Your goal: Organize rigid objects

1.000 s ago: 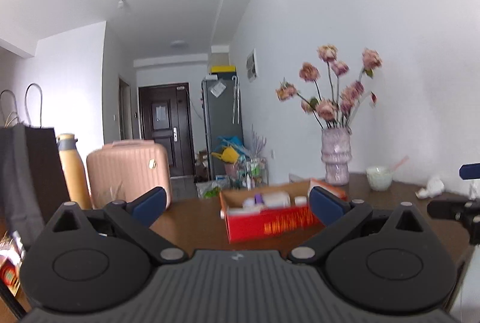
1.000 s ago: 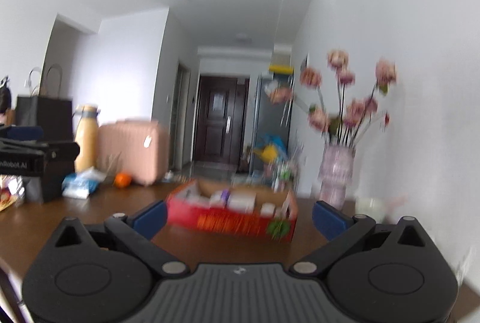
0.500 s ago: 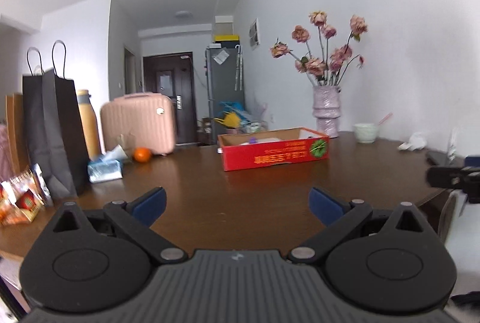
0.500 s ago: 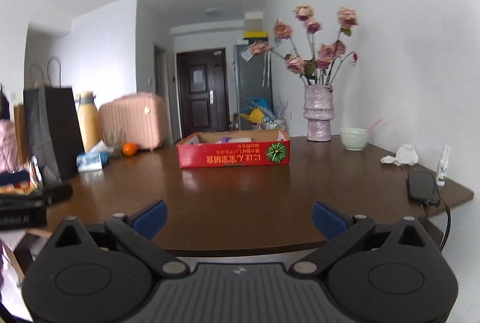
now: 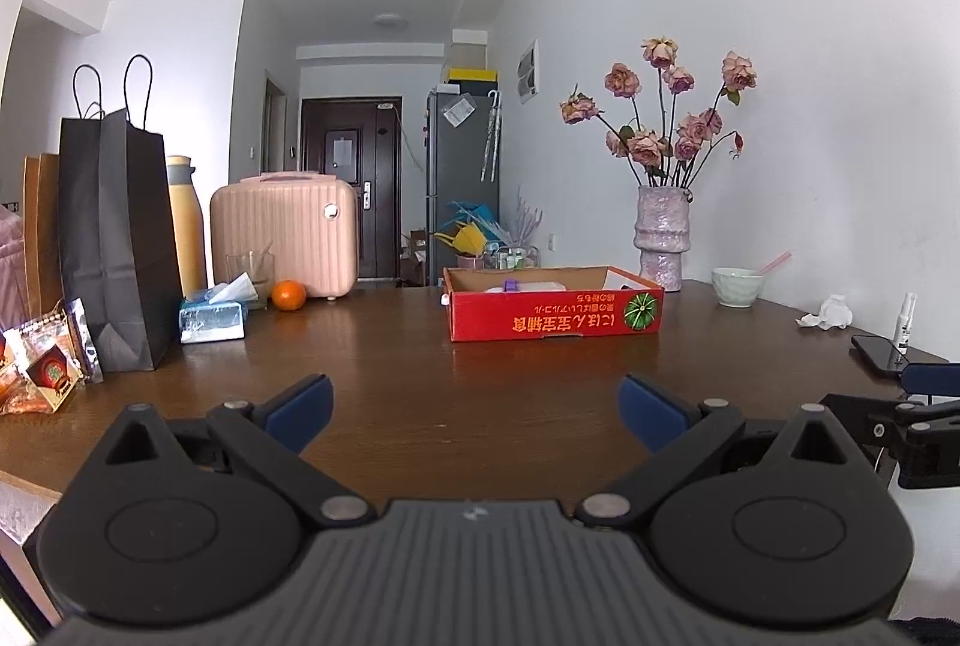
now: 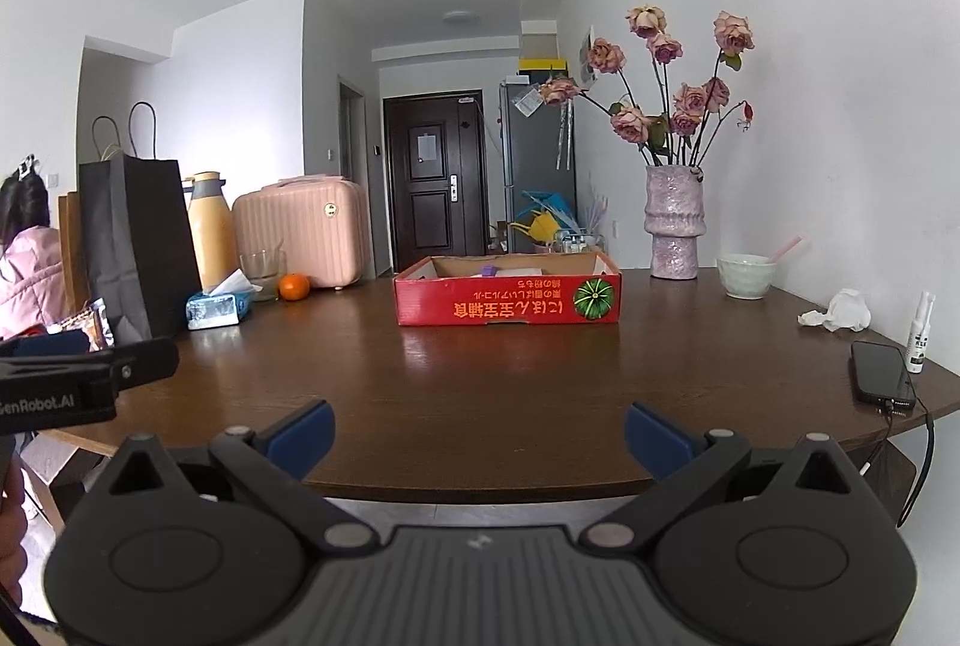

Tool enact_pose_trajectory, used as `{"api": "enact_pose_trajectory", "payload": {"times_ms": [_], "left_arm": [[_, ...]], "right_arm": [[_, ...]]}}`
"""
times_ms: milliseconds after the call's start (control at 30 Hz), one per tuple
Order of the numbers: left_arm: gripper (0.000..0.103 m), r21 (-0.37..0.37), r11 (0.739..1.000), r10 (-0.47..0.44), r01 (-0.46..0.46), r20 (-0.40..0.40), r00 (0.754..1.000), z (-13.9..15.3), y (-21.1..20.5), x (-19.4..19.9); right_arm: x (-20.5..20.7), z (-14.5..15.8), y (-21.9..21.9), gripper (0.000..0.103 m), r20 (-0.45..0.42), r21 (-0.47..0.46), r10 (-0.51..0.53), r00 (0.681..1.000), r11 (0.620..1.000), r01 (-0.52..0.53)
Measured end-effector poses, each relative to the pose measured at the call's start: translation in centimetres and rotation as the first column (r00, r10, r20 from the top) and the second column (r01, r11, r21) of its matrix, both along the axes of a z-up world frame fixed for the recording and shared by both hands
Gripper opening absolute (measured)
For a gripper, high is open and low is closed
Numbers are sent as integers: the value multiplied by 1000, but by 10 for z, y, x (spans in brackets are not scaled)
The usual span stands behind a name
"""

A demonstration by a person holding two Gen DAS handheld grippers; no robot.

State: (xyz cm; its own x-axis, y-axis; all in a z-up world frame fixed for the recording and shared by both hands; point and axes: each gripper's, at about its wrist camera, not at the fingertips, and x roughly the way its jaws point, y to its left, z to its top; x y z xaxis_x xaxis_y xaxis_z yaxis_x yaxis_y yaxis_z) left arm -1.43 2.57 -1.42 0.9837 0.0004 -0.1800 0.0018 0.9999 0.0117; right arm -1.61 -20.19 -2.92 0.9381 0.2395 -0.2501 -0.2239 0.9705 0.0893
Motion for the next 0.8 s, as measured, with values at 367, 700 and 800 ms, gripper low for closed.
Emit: {"api": "enact_pose_trajectory", "payload": {"times_ms": [367,700,800], "left_arm": [[103,5,1000,3,-3,6,1000,0,0,-1],[103,14,1000,-7,7,5,1000,0,-2,-2],[103,13,1000,-5,5,6,1000,0,-2,-3]], "right_arm": [[4,1,-2,103,-6,16,0,1000,1000,0],[5,-1,-3,103,-10,25,-3,1000,1000,3],[5,-1,-4,103,-12,27,-4,1000,1000,4]]}}
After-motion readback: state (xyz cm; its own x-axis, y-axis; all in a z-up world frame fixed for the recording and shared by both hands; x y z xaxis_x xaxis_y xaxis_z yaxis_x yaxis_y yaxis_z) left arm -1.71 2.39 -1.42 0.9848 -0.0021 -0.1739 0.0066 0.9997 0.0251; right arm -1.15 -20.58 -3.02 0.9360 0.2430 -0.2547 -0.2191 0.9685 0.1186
